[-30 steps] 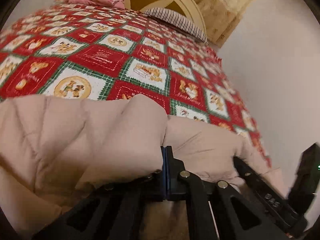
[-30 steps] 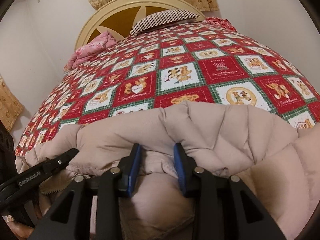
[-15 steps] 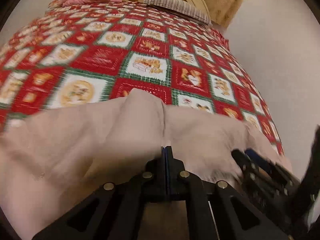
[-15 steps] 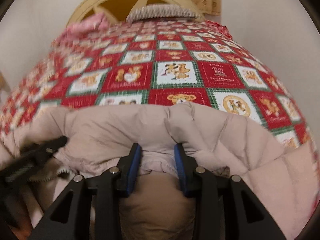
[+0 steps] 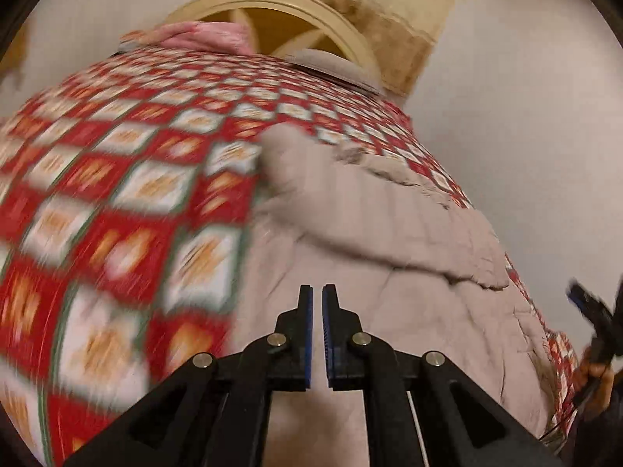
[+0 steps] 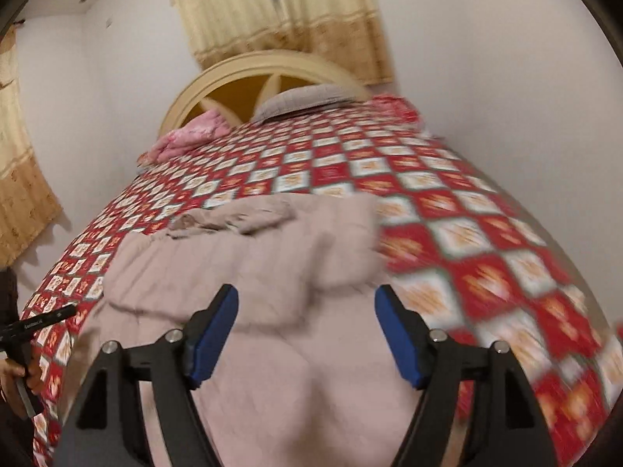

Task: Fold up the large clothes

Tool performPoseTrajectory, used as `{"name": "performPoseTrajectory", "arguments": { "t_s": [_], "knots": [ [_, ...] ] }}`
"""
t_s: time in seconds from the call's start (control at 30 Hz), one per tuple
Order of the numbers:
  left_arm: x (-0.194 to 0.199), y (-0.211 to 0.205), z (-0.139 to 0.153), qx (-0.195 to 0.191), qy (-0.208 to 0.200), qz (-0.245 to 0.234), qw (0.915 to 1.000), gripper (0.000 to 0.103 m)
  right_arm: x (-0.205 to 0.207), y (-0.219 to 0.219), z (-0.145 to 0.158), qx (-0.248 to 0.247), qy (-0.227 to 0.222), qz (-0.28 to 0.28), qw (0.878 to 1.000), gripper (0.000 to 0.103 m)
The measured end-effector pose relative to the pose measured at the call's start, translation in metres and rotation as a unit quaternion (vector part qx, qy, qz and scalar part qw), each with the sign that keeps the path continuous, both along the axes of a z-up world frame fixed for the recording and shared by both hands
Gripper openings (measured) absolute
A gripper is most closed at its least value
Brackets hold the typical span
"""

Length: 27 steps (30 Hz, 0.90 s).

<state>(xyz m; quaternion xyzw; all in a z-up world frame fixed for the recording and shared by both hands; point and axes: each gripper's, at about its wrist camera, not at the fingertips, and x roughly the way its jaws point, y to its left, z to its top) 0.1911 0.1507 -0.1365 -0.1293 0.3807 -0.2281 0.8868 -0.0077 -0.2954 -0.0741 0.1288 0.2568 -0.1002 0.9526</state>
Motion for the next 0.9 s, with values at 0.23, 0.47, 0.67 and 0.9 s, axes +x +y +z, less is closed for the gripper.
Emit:
{"name": "performPoseTrajectory", "arguments": {
  "t_s": [0.23,0.47,0.67,0.9],
  "knots": [
    [-0.048,0.031,-0.031,-0.006,0.013,0.048,0.9988,0.024,-0.101,-0.036,-0.029,0.063,0.025,-0.042,0.997,0.081],
    [-0.079,0.033,-0.048,-0.056,0.04,0.045,0.9966,0.072,-0.112,-0.026,-0.056,0.087,0.066,0.0,0.994,0.081],
    [-0.104,0.024,-0.055,-0.045,0.023,0.001,0.9987,0.073,-0.111,-0.018,-0.092,0.079,0.105,0.0,0.991,0.081],
    [-0.132,0.017,-0.055,-0.007,-0.012,-0.055,0.9984,0.073,-0.101,0.0,-0.112,0.056,0.171,0.037,0.983,0.078]
  ]
}}
